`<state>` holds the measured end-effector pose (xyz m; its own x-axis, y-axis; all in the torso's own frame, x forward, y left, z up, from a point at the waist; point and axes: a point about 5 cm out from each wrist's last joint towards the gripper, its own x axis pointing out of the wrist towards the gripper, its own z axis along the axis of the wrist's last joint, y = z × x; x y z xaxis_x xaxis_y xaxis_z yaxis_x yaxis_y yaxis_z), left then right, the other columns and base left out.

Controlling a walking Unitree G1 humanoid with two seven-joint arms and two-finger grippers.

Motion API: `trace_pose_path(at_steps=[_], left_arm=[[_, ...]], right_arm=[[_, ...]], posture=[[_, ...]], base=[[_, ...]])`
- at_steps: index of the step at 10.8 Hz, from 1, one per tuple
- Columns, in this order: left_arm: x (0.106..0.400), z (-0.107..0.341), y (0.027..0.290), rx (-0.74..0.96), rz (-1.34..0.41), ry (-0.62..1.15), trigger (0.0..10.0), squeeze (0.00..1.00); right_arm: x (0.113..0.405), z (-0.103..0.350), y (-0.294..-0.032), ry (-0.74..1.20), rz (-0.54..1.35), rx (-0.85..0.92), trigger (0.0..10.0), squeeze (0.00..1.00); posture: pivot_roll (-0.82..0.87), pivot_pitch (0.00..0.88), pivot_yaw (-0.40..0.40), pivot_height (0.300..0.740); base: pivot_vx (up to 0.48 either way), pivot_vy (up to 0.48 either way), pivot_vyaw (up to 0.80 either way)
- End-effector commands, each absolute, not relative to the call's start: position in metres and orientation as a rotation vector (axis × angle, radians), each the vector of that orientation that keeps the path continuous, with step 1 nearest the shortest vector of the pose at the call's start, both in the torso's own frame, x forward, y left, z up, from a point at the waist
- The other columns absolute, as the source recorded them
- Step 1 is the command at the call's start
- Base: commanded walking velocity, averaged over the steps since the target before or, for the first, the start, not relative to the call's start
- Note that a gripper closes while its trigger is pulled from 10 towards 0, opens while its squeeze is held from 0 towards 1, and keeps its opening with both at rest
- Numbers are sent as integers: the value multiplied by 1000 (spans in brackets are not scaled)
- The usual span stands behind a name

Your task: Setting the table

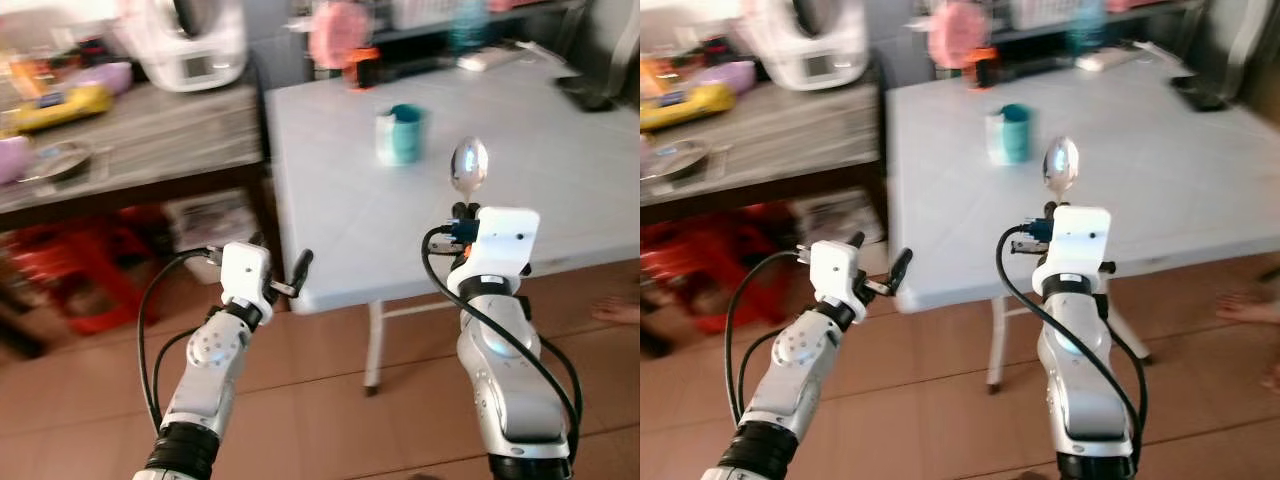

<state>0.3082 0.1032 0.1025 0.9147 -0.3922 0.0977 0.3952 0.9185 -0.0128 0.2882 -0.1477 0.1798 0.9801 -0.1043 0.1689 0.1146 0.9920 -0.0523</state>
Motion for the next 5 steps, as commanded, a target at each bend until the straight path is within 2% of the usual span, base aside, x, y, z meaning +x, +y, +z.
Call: trace_pose_path(at_steps=[1, 5], left_arm=[[309, 104, 96, -29, -432, -94, 10000, 0], [310, 103, 95, -23, -434, -91, 10000, 0]], right_arm=[[288, 181, -152, -177, -123, -82, 10000, 0], [289, 181, -148, -180, -91, -80, 10000, 0]], posture=[[-138, 75, 143, 740], [-138, 67, 137, 740]], base=[[0, 465, 0], [0, 466, 0]])
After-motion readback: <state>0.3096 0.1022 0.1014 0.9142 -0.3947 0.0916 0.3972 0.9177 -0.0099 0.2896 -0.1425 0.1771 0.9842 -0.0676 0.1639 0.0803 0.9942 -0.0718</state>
